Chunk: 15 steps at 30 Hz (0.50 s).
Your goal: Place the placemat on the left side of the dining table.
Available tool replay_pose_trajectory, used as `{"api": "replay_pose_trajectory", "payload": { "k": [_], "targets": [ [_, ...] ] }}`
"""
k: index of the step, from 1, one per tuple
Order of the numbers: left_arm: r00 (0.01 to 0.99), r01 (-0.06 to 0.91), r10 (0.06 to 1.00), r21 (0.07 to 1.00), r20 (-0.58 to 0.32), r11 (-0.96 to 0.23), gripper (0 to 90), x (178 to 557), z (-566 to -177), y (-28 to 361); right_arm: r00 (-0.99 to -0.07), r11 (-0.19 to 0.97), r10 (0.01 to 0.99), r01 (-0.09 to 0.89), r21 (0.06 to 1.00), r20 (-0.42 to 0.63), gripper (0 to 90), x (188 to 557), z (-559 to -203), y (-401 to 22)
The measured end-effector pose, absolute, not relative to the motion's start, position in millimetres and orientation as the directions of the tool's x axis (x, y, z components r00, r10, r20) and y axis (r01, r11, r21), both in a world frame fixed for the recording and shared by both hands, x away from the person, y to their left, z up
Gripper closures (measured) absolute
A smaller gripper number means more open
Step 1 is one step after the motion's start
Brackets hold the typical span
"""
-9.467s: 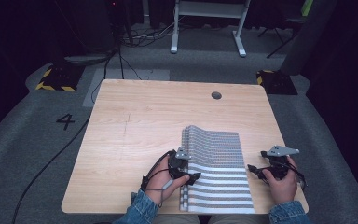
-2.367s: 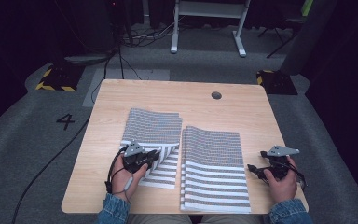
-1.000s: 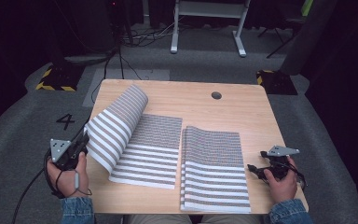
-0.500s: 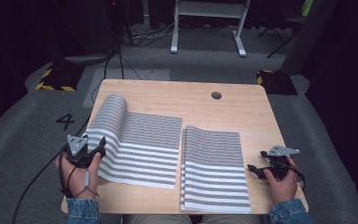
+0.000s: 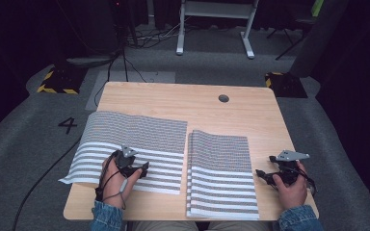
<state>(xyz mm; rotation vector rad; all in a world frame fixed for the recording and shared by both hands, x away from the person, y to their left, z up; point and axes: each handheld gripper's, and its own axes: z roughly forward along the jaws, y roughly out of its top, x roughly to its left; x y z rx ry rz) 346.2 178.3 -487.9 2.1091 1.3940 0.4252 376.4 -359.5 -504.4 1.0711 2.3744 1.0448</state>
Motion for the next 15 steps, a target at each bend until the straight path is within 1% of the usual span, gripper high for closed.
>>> {"api": "replay_pose_trajectory", "payload": {
  "k": [1,2,3,6,15],
  "targets": [
    [0.406,0.731,0.913,0.615,-0.046,-0.294,23.8,346.2,-487.9,178.3,-0.661,0.447,0.750,0.505,0.738,-0.002,10.7,376.4,-504.4,-359.5],
    [0.425,0.698,0.905,0.646,-0.024,-0.311,21.3,346.8,-496.0,173.0,-0.663,0.451,0.749,0.503,0.737,-0.005,10.7,376.5,-504.4,-359.7],
    [0.421,0.691,0.907,0.658,-0.029,-0.300,21.3,347.1,-497.3,171.6,-0.661,0.447,0.750,0.506,0.738,-0.002,10.7,376.4,-504.4,-359.5],
    [0.436,0.689,0.899,0.656,-0.037,-0.308,21.1,348.6,-497.3,172.7,-0.661,0.447,0.750,0.506,0.738,-0.002,10.7,376.4,-504.4,-359.5],
    [0.431,0.712,0.902,0.628,-0.038,-0.314,21.9,355.5,-494.1,170.2,-0.659,0.445,0.752,0.507,0.738,-0.002,10.7,376.6,-504.5,-358.9]
  ]
}}
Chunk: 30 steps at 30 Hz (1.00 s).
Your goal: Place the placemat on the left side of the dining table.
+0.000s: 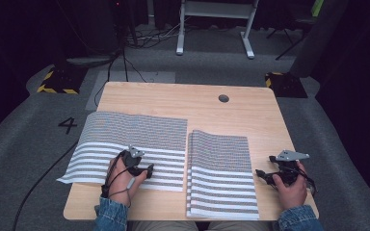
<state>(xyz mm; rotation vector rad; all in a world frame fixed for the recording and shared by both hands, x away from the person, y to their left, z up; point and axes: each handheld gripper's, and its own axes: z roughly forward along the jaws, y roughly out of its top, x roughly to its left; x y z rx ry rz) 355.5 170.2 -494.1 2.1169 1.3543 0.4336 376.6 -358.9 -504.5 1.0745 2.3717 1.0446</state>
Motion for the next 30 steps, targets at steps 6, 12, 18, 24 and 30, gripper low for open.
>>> {"api": "replay_pose_trajectory", "payload": {
  "k": [6,12,18,24,30],
  "targets": [
    [0.437,0.734,0.899,0.590,-0.032,-0.335,24.2,366,-489,168,-0.659,0.447,0.752,0.507,0.737,-0.003,10.7,377,-504,-359],
    [0.440,0.708,0.897,0.628,-0.036,-0.323,38.0,369,-491,173,-0.658,0.447,0.753,0.508,0.737,-0.003,10.7,377,-504,-359],
    [0.409,0.693,0.912,0.662,-0.036,-0.284,57.4,370,-493,176,-0.658,0.445,0.753,0.508,0.738,-0.001,10.7,377,-504,-359],
    [0.412,0.660,0.908,0.711,-0.072,-0.243,80.2,371,-498,184,-0.658,0.447,0.753,0.508,0.737,-0.002,10.7,377,-504,-359],
    [0.449,0.639,0.856,0.762,-0.256,-0.107,85.0,369,-498,210,-0.663,0.450,0.749,0.505,0.736,-0.004,10.6,377,-504,-359]
  ]
}}
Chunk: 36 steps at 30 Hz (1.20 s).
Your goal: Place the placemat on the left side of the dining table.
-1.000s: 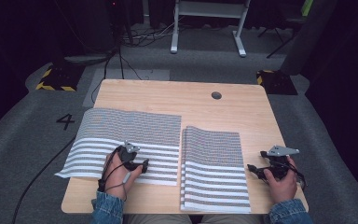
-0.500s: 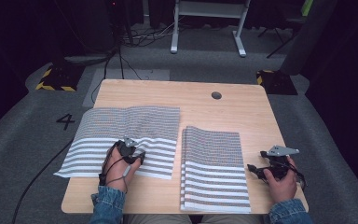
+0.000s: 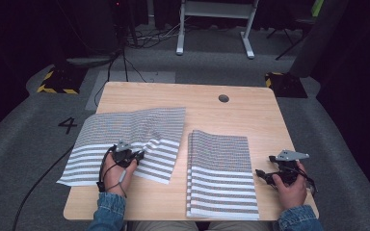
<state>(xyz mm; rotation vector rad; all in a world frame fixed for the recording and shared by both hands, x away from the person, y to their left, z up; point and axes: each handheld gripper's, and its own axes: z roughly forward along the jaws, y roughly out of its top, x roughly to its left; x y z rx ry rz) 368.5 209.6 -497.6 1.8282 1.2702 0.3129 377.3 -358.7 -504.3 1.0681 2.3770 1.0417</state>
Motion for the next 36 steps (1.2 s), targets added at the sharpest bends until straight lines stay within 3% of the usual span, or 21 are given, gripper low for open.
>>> {"api": "replay_pose_trajectory", "payload": {
  "k": [8,12,14,15,16,18,20,22,23,24,25,26,27,28,29,34,35,36],
  "targets": [
    [0.592,0.525,0.758,0.845,-0.274,-0.104,86.0,353,-475,210,-0.665,0.453,0.747,0.503,0.736,-0.004,10.6,377,-504,-359],
    [0.673,0.469,0.704,0.867,-0.227,-0.169,86.0,342,-465,203,-0.666,0.454,0.746,0.502,0.736,-0.005,10.6,377,-504,-359],
    [0.731,0.430,0.654,0.876,-0.195,-0.220,85.9,336,-460,199,-0.664,0.451,0.747,0.504,0.736,-0.003,10.7,377,-504,-359],
    [0.801,0.399,0.569,0.875,-0.186,-0.276,85.9,330,-457,195,-0.665,0.452,0.747,0.503,0.737,-0.004,10.6,377,-504,-359],
    [0.801,0.399,0.569,0.875,-0.186,-0.276,85.9,330,-457,195,-0.665,0.452,0.747,0.503,0.737,-0.004,10.6,377,-504,-359],
    [0.883,0.360,0.426,0.866,-0.196,-0.348,84.8,323,-456,190,-0.665,0.452,0.747,0.503,0.736,-0.004,10.7,377,-504,-359],
    [0.899,0.382,0.365,0.843,-0.243,-0.379,77.9,321,-460,186,-0.665,0.452,0.747,0.504,0.736,-0.004,10.7,377,-504,-359],
    [0.895,0.394,0.358,0.845,-0.265,-0.361,59.2,320,-462,184,-0.665,0.452,0.747,0.504,0.736,-0.004,10.6,377,-504,-359],
    [0.878,0.404,0.390,0.864,-0.276,-0.300,46.5,321,-466,182,-0.665,0.452,0.747,0.504,0.736,-0.004,10.6,377,-504,-359],
    [0.878,0.404,0.390,0.864,-0.276,-0.300,41.3,321,-466,182,-0.666,0.454,0.746,0.502,0.736,-0.006,10.7,377,-504,-359],
    [0.836,0.437,0.483,0.849,-0.262,-0.297,41.6,324,-466,185,-0.665,0.452,0.747,0.504,0.736,-0.004,10.6,377,-504,-359],
    [0.836,0.437,0.483,0.849,-0.262,-0.297,42.0,324,-466,185,-0.665,0.452,0.747,0.504,0.736,-0.004,10.6,377,-504,-359],
    [0.760,0.485,0.606,0.826,-0.236,-0.286,42.0,326,-465,190,-0.665,0.452,0.747,0.503,0.736,-0.004,10.6,377,-504,-359],
    [0.715,0.506,0.661,0.821,-0.229,-0.264,41.7,326,-465,193,-0.666,0.454,0.746,0.502,0.736,-0.006,10.6,377,-504,-359],
    [0.715,0.506,0.661,0.821,-0.229,-0.264,41.4,326,-465,193,-0.666,0.454,0.746,0.502,0.736,-0.006,10.7,377,-504,-359],
    [0.479,0.630,0.833,0.769,-0.277,-0.108,40.4,313,-468,203,-0.665,0.452,0.747,0.503,0.736,-0.004,10.7,377,-504,-359],
    [0.420,0.649,0.873,0.755,-0.249,-0.097,39.8,305,-470,204,-0.666,0.454,0.746,0.503,0.736,-0.005,10.6,377,-504,-359],
    [0.420,0.649,0.873,0.755,-0.249,-0.097,39.5,305,-470,204,-0.666,0.454,0.746,0.503,0.736,-0.005,10.6,377,-504,-359]
  ]
}}
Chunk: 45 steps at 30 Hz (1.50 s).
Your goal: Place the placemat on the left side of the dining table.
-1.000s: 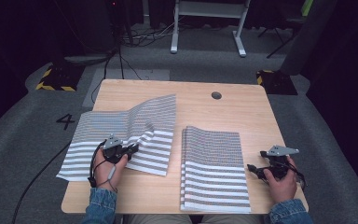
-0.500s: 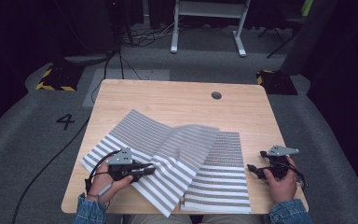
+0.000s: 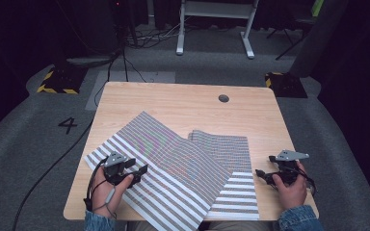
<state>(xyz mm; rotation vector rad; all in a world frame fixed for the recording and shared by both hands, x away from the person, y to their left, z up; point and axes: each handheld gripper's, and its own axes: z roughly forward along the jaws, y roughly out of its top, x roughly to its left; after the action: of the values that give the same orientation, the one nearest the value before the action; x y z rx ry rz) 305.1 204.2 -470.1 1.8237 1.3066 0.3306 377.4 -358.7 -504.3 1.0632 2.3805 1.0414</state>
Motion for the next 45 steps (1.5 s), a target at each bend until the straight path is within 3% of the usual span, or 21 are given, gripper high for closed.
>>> {"api": "replay_pose_trajectory", "payload": {
  "k": [3,11,22,24,26,28,33,44,45],
  "targets": [
    [0.348,0.666,0.923,0.735,-0.161,-0.123,37.4,293,-480,203,-0.665,0.453,0.747,0.503,0.736,-0.004,10.6,377,-504,-359],
    [0.302,0.724,0.951,0.663,-0.059,-0.188,32.6,290,-495,203,-0.665,0.453,0.747,0.503,0.736,-0.005,10.6,377,-504,-359],
    [0.358,0.665,0.934,0.706,-0.017,-0.242,31.7,299,-501,213,-0.666,0.455,0.746,0.502,0.736,-0.006,10.7,377,-504,-359],
    [0.356,0.658,0.934,0.706,0.017,-0.263,31.8,304,-501,215,-0.666,0.454,0.746,0.502,0.736,-0.005,10.6,377,-504,-359],
    [0.335,0.626,0.933,0.708,0.134,-0.327,32.2,313,-500,221,-0.666,0.454,0.746,0.502,0.736,-0.005,10.6,377,-504,-359],
    [0.308,0.635,0.937,0.698,0.165,-0.331,32.4,324,-499,228,-0.666,0.454,0.746,0.502,0.736,-0.006,10.6,377,-504,-359],
    [0.279,0.663,0.942,0.673,0.185,-0.329,34.0,349,-495,233,-0.666,0.454,0.746,0.502,0.736,-0.006,10.6,377,-504,-359],
    [0.242,0.702,0.970,0.685,0.028,-0.195,34.8,384,-497,243,-0.660,0.450,0.751,0.506,0.736,-0.005,10.7,376,-504,-358],
    [0.251,0.707,0.968,0.684,-0.002,-0.182,39.3,384,-497,244,-0.659,0.449,0.752,0.507,0.736,-0.005,10.7,376,-504,-358]
  ]
}}
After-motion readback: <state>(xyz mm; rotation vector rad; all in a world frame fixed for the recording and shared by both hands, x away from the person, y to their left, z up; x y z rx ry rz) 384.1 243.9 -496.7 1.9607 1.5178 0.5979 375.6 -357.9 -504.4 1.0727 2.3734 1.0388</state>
